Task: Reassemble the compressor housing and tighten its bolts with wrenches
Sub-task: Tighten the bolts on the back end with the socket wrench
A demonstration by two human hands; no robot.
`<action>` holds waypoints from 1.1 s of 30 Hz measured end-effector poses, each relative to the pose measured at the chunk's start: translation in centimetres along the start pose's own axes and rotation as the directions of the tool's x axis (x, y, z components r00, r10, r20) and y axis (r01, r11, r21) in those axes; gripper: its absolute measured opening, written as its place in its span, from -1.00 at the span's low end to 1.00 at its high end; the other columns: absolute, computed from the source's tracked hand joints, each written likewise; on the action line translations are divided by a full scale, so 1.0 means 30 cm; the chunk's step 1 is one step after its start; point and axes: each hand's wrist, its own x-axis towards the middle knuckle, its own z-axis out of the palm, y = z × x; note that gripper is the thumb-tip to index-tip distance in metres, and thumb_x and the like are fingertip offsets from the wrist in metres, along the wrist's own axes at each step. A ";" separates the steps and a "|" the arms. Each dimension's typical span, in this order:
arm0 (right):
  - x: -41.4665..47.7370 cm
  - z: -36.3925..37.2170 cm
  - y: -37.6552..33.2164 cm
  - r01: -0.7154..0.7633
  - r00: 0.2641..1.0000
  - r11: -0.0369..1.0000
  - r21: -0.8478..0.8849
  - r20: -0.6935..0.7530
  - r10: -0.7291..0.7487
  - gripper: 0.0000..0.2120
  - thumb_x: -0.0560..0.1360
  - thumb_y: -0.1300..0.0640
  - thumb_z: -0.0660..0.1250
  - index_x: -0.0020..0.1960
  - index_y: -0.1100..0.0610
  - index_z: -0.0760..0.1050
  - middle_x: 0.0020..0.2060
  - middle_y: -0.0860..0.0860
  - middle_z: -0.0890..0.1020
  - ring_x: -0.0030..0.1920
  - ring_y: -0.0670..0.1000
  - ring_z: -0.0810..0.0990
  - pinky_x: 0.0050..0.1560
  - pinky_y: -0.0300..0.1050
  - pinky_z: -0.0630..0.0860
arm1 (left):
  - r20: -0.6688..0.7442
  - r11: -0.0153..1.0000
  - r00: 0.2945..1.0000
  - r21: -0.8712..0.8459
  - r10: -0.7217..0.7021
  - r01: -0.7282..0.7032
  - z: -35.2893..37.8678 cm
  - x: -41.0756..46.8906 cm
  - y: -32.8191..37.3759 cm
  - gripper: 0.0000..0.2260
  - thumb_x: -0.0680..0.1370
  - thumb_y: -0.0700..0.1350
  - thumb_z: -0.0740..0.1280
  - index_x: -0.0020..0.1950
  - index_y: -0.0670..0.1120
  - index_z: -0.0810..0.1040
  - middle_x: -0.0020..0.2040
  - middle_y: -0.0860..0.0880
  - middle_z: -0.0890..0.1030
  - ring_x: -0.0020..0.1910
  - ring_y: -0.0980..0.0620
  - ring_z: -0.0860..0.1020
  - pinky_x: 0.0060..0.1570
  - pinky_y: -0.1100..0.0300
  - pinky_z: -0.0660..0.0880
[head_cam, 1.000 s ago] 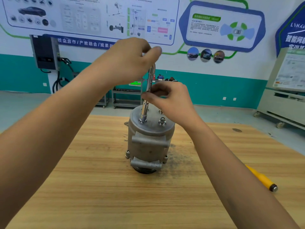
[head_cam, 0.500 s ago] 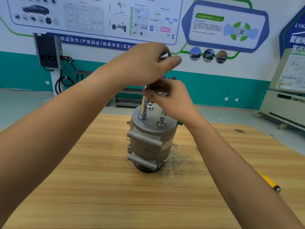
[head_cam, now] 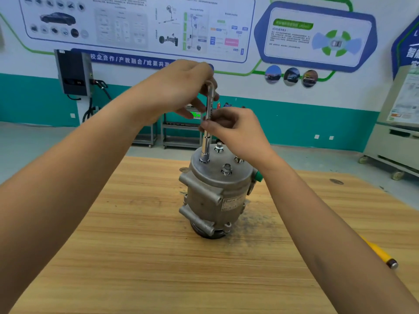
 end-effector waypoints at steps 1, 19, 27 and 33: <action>0.004 -0.004 -0.001 0.001 1.000 1.000 -0.017 -0.027 -0.001 -0.84 0.43 0.21 0.44 -0.25 0.01 0.52 -0.37 -0.15 0.64 -0.31 -0.25 0.59 -0.27 -0.41 0.48 | 0.022 0.995 0.999 -0.085 -0.048 0.049 -0.004 0.010 -0.014 -0.70 0.61 0.05 0.04 0.01 -0.02 0.53 -0.10 0.07 0.67 -0.17 0.07 0.63 -0.22 0.17 0.57; 0.026 0.007 0.016 0.064 0.998 0.976 -0.210 0.042 -0.056 -0.88 0.45 0.10 0.43 -0.23 0.04 0.52 -0.38 -0.22 0.55 -0.34 -0.34 0.51 -0.24 -0.48 0.38 | -0.087 0.711 0.928 0.669 0.363 -0.216 0.007 0.016 0.002 -0.51 0.55 0.24 0.09 -0.07 -0.16 0.53 -0.33 0.05 0.46 -0.36 0.08 0.41 -0.41 0.15 0.27; 0.023 -0.002 0.023 -0.044 0.980 0.998 -0.048 0.191 0.053 -0.83 0.59 0.24 0.20 0.07 0.04 0.51 -0.11 -0.13 0.63 0.00 -0.21 0.57 0.14 -0.34 0.45 | -0.122 0.991 0.984 0.023 0.133 -0.131 -0.001 0.036 -0.033 -0.65 0.57 0.15 0.20 -0.24 -0.03 0.61 -0.27 -0.03 0.63 -0.25 0.02 0.62 -0.11 0.03 0.61; 0.031 -0.010 0.021 -0.011 0.992 0.998 -0.059 0.127 0.018 -0.93 0.48 0.25 0.38 -0.07 0.11 0.59 -0.23 -0.10 0.65 -0.17 -0.25 0.62 -0.05 -0.38 0.52 | -0.071 0.873 0.995 -0.487 -0.065 0.022 0.026 0.075 -0.050 -0.75 0.57 0.07 0.24 -0.07 -0.10 0.56 -0.50 0.08 0.54 -0.49 0.13 0.53 -0.41 0.31 0.50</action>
